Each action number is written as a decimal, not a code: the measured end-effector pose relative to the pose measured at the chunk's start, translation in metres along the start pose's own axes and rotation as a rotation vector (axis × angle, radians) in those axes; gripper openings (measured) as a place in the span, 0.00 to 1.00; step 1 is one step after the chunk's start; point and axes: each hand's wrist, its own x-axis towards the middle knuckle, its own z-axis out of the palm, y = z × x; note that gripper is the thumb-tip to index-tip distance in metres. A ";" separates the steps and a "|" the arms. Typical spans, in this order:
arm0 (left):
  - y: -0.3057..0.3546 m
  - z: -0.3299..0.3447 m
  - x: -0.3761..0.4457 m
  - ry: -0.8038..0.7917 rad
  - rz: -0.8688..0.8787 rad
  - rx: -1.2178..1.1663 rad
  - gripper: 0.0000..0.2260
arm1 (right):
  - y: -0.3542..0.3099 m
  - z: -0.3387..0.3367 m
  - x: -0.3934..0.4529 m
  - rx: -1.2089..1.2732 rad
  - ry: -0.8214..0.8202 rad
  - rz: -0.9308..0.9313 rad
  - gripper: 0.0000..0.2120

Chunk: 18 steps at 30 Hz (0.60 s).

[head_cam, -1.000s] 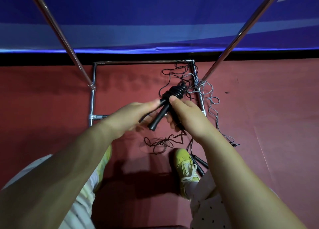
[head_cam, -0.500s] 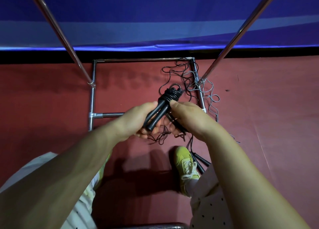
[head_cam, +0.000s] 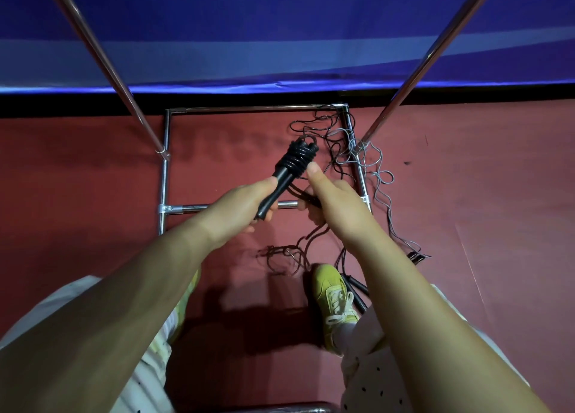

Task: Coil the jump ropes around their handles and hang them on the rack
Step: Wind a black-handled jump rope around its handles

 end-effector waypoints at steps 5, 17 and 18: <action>-0.003 -0.004 0.004 0.010 0.018 0.041 0.15 | 0.005 0.003 0.006 0.189 -0.064 0.021 0.40; -0.005 -0.009 0.005 0.053 0.193 0.106 0.11 | 0.005 0.003 0.005 0.121 0.079 0.007 0.19; -0.005 -0.008 0.005 0.083 0.209 0.145 0.12 | 0.005 0.002 0.005 0.111 0.084 0.006 0.18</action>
